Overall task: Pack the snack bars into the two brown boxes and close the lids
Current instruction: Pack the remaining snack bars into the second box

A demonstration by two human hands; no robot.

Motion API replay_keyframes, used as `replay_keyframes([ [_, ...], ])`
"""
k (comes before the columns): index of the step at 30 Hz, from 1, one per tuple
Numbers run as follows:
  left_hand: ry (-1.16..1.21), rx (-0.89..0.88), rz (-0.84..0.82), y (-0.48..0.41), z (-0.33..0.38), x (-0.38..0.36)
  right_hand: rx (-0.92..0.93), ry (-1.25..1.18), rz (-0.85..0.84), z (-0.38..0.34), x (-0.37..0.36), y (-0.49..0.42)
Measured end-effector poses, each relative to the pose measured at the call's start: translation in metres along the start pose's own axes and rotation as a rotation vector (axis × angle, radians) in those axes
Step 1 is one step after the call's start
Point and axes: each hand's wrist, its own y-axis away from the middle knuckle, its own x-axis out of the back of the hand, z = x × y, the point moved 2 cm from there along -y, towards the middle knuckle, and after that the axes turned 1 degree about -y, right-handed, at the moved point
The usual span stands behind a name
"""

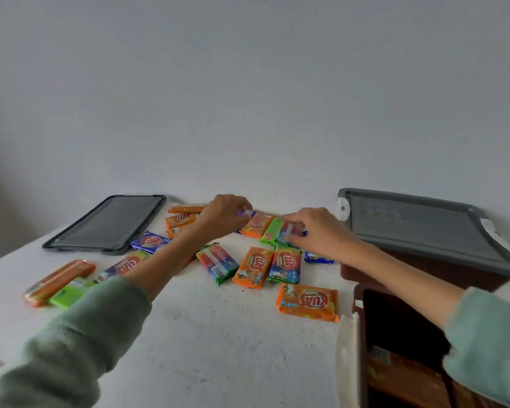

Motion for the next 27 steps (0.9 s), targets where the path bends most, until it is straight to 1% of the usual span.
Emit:
replay_keyframes([
  [2, -0.023, 0.170, -0.011, -0.001, -0.056, 0.001, 0.025, 0.004, -0.050, -0.017, -0.032, -0.040],
  [3, -0.028, 0.222, -0.026, -0.001, -0.078, 0.001, 0.029, 0.014, -0.076, -0.025, -0.049, -0.059],
  [7, -0.105, 0.331, -0.139, 0.011, -0.137, -0.016, 0.003, -0.008, -0.231, -0.047, -0.122, -0.111],
  [9, -0.133, 0.397, -0.194, 0.016, -0.157, -0.030, -0.010, -0.004, -0.288, -0.053, -0.152, -0.126],
  [11, -0.222, 0.427, -0.275, 0.020, -0.171, -0.044, -0.046, 0.029, -0.352, -0.056, -0.176, -0.133],
  [14, -0.391, 0.369, -0.379, 0.022, -0.178, -0.056, -0.103, 0.093, -0.443, -0.055, -0.199, -0.134],
  [16, -0.433, 0.330, -0.398, 0.022, -0.176, -0.061, -0.127, 0.092, -0.431, -0.056, -0.204, -0.131],
  [19, -0.489, 0.285, -0.358, 0.028, -0.171, -0.070, -0.141, 0.115, -0.372, -0.060, -0.205, -0.130],
  [22, -0.496, 0.271, -0.295, 0.035, -0.163, -0.075, -0.188, 0.135, -0.363, -0.063, -0.205, -0.132],
  [24, -0.443, 0.316, -0.275, 0.037, -0.156, -0.074, -0.221, 0.114, -0.367, -0.063, -0.202, -0.132],
  [27, -0.323, 0.461, -0.270, 0.037, -0.149, -0.072, -0.242, 0.068, -0.373, -0.059, -0.195, -0.132],
])
